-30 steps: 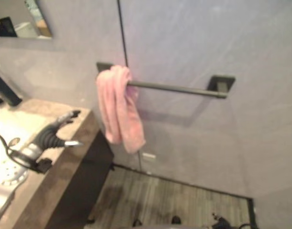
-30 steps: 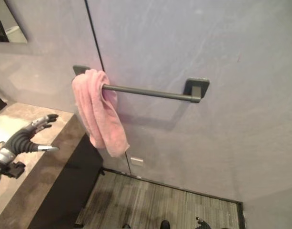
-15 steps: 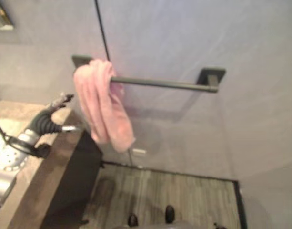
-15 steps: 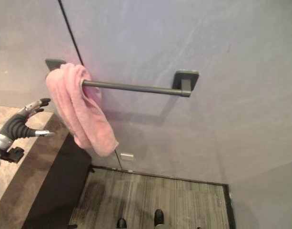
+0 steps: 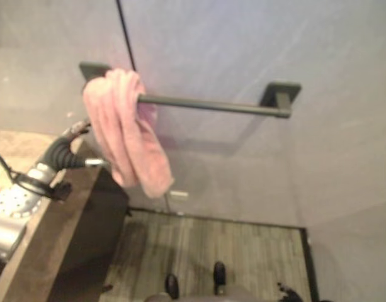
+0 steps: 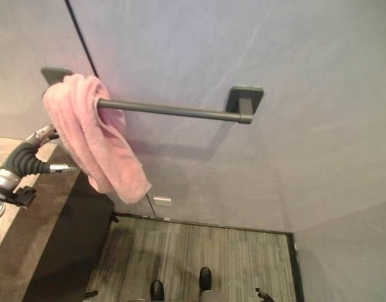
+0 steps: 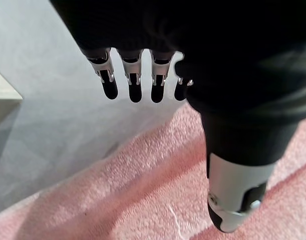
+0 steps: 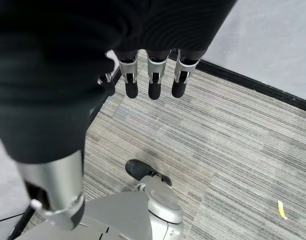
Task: Put brush and paste in cup on sink, flatten towel.
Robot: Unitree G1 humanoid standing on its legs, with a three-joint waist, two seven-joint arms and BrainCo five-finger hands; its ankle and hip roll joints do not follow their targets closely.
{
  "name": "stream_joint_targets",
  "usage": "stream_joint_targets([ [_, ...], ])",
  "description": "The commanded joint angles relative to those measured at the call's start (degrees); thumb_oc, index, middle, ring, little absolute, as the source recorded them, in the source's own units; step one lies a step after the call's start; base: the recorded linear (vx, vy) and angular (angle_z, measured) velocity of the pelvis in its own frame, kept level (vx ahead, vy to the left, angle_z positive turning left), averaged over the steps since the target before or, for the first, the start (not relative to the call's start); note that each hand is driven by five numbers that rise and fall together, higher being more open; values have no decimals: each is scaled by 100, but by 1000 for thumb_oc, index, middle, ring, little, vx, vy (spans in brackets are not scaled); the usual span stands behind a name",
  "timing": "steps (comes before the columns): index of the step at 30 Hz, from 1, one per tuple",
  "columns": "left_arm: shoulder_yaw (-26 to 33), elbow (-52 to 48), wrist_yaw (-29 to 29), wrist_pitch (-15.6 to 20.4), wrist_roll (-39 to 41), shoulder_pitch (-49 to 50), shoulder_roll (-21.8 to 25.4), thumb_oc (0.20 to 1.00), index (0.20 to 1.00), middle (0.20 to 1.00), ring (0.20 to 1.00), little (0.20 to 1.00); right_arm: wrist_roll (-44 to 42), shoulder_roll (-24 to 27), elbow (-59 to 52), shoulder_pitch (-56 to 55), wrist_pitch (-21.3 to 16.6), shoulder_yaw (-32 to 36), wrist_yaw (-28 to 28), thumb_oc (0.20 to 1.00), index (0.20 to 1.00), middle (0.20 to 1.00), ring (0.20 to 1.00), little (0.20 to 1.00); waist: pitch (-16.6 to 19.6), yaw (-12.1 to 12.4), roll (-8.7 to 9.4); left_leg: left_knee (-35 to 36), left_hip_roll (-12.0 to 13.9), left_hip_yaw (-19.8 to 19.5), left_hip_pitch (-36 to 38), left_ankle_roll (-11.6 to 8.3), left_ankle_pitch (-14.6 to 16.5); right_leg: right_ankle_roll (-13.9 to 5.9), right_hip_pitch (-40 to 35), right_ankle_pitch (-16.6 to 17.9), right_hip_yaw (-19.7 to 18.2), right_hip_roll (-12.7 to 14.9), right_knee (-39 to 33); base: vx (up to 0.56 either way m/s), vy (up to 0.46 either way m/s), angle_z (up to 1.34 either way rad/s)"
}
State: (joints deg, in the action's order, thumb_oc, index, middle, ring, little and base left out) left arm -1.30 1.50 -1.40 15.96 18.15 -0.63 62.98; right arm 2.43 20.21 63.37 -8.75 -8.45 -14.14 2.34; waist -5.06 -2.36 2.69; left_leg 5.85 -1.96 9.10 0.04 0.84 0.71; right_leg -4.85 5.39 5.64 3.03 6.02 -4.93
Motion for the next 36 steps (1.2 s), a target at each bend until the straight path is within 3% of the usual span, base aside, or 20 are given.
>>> stream_joint_targets([
  [1,93,58,112,308,162,-605,-96,1000,1000,1000,1000,1000,11,154,94,238,-35,-132,63,1000,1000,1000,1000,1000,-42,-96,-94,-85,-83,22,-177,230,375,-307,-344,-272,-59,110,-7,29,-1,-9],
  [10,-85,-17,19,268,413,-652,-194,1000,1000,1000,1000,1000,29,145,186,256,-12,-171,75,1000,1000,1000,1000,1000,-29,-116,-108,-85,-71,55,-157,228,393,-303,-334,-304,-100,110,-7,19,-4,-6],
  [11,-87,-18,23,261,443,-653,-198,834,834,834,834,834,31,147,159,244,-18,-170,84,1000,1000,1000,1000,1000,-27,-122,-114,-85,-69,56,-150,229,391,-298,-338,-308,-98,112,-7,0,0,0],
  [12,-107,44,27,262,414,-659,-194,504,504,504,504,504,44,156,143,228,-18,-180,84,1000,1000,1000,1000,1000,-34,-128,-117,-85,-67,63,-135,224,388,-297,-351,-313,-93,107,-7,0,0,0],
  [14,-110,71,39,258,411,-666,-207,498,498,498,498,498,48,157,137,226,-20,-180,82,1000,1000,1000,1000,1000,-38,-128,-118,-85,-67,64,-130,222,388,-296,-354,-317,-98,105,-7,0,0,0],
  [18,-116,108,95,260,334,-698,-235,573,573,573,573,573,33,171,143,237,-28,-167,113,1000,1000,1000,1000,1000,-35,-136,-114,-85,-63,79,-130,218,398,-309,-353,-326,-95,108,-7,0,0,0],
  [21,-79,112,110,270,289,-679,-236,548,548,548,548,548,32,168,132,237,-43,-171,128,1000,1000,1000,1000,1000,-44,-135,-106,-85,-60,88,-119,219,403,-315,-356,-334,-101,107,-7,0,0,0],
  [25,16,110,115,296,291,-593,-222,492,492,492,492,492,-56,233,-191,208,-127,-141,141,1000,1000,1000,1000,1000,-48,-145,-97,-85,-52,117,-106,212,410,-312,-354,-335,-127,99,-7,0,0,0],
  [27,72,125,97,318,298,-506,-192,467,467,467,467,467,-181,331,-578,202,-208,-86,129,1000,1000,1000,1000,1000,-59,-154,-96,-85,-45,137,-95,211,410,-319,-354,-333,-137,96,-7,-3,2,-2],
  [29,72,120,58,357,338,-419,-114,391,391,391,391,391,-394,532,-1278,206,-316,5,100,1000,1000,1000,1000,1000,-55,-167,-88,-85,-42,165,-53,213,421,-330,-383,-331,-146,100,-7,-10,4,-9],
  [32,59,98,28,369,340,-390,-96,366,366,366,366,366,-528,691,-1923,196,-368,73,43,1000,1000,1000,1000,1000,-41,-182,-81,-85,-42,170,-40,215,425,-335,-391,-338,-152,98,-7,-7,1,-5],
  [33,47,115,15,370,337,-349,-104,294,294,294,294,294,-703,849,-2486,195,-413,154,-17,1000,1000,1000,1000,1000,-27,-181,-78,-85,-46,179,-19,216,431,-337,-409,-350,-155,103,-7,0,0,0],
  [36,27,77,16,364,312,-342,-75,285,285,285,285,285,-812,1027,-3140,222,-454,171,-76,1000,1000,1000,1000,1000,-24,-176,-77,-85,-48,181,-7,220,431,-341,-421,-341,-147,111,-7,-11,3,-3],
])
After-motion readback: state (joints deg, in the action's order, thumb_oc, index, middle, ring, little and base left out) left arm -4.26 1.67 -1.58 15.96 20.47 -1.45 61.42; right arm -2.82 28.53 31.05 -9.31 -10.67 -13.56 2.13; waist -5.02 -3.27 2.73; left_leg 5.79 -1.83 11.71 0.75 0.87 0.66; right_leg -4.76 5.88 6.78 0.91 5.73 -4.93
